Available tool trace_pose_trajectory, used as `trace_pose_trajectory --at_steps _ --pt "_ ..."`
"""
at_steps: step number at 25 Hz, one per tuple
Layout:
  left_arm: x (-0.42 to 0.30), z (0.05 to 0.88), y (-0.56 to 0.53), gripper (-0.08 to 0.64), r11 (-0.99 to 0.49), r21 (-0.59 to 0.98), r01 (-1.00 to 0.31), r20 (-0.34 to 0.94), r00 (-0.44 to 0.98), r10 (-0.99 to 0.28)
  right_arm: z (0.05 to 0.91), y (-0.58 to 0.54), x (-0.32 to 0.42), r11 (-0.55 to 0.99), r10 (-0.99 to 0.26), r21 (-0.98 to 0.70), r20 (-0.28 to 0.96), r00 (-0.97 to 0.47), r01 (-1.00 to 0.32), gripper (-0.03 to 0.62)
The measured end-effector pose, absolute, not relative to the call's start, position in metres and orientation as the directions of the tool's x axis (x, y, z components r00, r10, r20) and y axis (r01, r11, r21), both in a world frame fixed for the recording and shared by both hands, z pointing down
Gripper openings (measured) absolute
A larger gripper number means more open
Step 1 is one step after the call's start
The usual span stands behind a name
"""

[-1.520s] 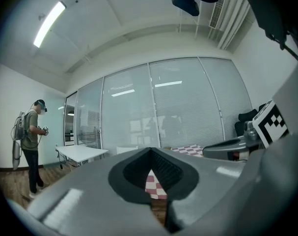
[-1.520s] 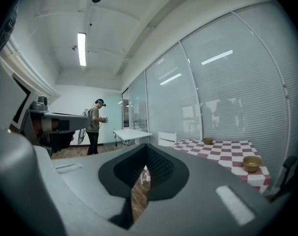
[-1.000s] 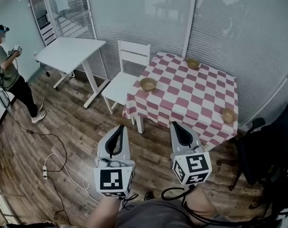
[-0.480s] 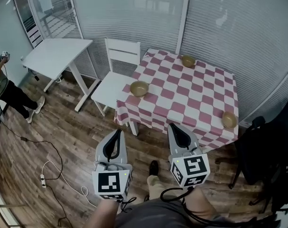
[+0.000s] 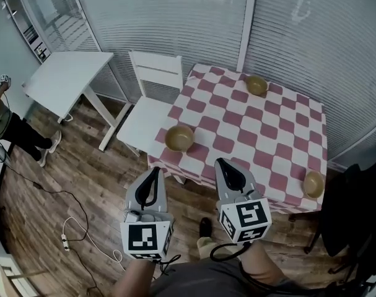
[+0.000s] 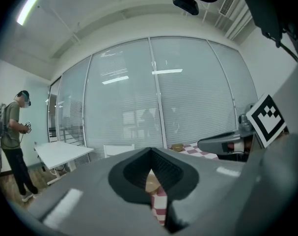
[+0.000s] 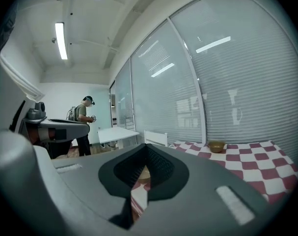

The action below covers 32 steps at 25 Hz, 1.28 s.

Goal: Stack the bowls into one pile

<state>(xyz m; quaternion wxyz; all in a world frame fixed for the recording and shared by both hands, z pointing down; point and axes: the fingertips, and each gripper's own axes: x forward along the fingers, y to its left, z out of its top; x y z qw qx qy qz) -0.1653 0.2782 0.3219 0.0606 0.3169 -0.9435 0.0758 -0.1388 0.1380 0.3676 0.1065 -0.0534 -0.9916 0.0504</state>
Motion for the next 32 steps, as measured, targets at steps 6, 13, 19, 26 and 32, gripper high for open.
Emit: trace_pose_trajectory --at_steps 6,13,19,26,32 --pt "-0.219 0.316 0.262 0.0 0.798 -0.139 -0.586 0.146 -0.809 -0.569 0.356 0.12 -0.196 0.984 0.151 -0.12 0.175 -0.973 0.131 0.026" --pt "-0.261 0.289 0.26 0.0 0.819 -0.154 -0.553 0.08 -0.833 -0.547 0.334 0.117 -0.247 0.981 0.183 -0.088 0.133 -0.974 0.173 0.026" --pt "-0.295 0.296 0.267 0.0 0.827 -0.119 -0.549 0.117 -0.835 -0.538 0.352 0.124 -0.28 0.981 0.183 -0.091 0.187 -0.965 0.169 0.028" --pt "-0.338 0.34 0.274 0.0 0.814 -0.068 -0.577 0.206 -0.806 -0.554 0.415 0.132 -0.307 0.985 0.152 -0.133 0.328 -0.933 0.114 0.067" --pt "-0.353 0.39 0.278 0.0 0.8 -0.01 -0.601 0.299 -0.765 -0.571 0.476 0.145 -0.306 0.982 0.146 -0.173 0.455 -0.878 0.074 0.117"
